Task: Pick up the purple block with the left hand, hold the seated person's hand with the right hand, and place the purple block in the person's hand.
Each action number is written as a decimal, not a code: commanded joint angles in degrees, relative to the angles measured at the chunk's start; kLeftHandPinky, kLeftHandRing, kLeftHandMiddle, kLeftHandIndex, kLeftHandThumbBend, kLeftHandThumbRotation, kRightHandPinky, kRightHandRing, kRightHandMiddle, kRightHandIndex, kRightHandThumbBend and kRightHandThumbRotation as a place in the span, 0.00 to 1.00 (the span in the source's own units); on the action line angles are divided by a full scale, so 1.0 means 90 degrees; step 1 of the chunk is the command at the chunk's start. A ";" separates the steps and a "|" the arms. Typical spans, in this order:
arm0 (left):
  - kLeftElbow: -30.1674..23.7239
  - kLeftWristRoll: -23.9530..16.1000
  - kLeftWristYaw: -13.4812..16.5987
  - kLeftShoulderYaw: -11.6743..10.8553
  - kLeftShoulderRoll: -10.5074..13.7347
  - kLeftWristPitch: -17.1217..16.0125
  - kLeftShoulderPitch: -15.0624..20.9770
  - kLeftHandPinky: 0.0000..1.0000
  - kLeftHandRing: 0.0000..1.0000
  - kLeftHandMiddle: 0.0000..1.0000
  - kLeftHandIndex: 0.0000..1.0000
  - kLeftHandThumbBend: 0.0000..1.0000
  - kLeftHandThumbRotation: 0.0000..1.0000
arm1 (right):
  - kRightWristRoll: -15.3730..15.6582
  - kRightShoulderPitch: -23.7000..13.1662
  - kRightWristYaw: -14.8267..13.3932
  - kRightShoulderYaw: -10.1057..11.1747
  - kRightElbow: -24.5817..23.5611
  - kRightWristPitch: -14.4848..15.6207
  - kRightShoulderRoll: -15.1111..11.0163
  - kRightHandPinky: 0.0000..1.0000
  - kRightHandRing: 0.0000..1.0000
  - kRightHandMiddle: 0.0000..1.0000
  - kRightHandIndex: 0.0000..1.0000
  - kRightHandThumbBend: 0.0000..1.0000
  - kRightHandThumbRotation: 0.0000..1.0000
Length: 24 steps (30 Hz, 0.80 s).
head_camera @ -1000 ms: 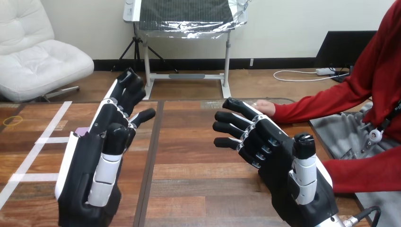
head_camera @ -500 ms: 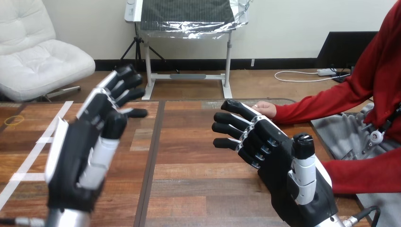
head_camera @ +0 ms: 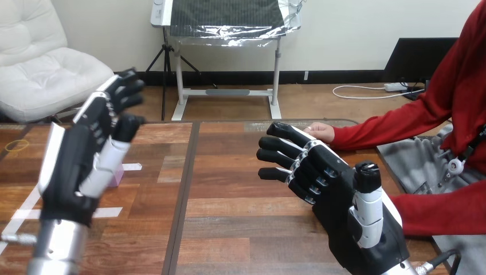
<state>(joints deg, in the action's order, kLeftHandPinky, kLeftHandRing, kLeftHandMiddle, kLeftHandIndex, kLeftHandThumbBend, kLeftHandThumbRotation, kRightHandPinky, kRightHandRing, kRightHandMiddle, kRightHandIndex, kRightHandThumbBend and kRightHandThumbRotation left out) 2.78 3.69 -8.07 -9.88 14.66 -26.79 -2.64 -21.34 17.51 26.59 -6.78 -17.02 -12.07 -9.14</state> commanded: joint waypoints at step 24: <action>0.2946 -0.0939 0.0453 -0.0135 0.0961 -0.0148 0.2500 0.83 0.86 0.86 0.85 0.59 0.83 | -0.0044 -0.0535 0.0030 0.0133 -0.0096 -0.0056 0.0026 0.73 0.81 0.80 0.82 0.90 1.00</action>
<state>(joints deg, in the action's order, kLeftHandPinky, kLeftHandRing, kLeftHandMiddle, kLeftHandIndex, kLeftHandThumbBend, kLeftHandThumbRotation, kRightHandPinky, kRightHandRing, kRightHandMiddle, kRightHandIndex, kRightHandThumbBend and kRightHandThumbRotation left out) 24.53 -2.98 -4.57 -12.09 20.75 -27.41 11.60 -21.34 17.40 26.56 -6.71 -17.02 -12.06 -9.15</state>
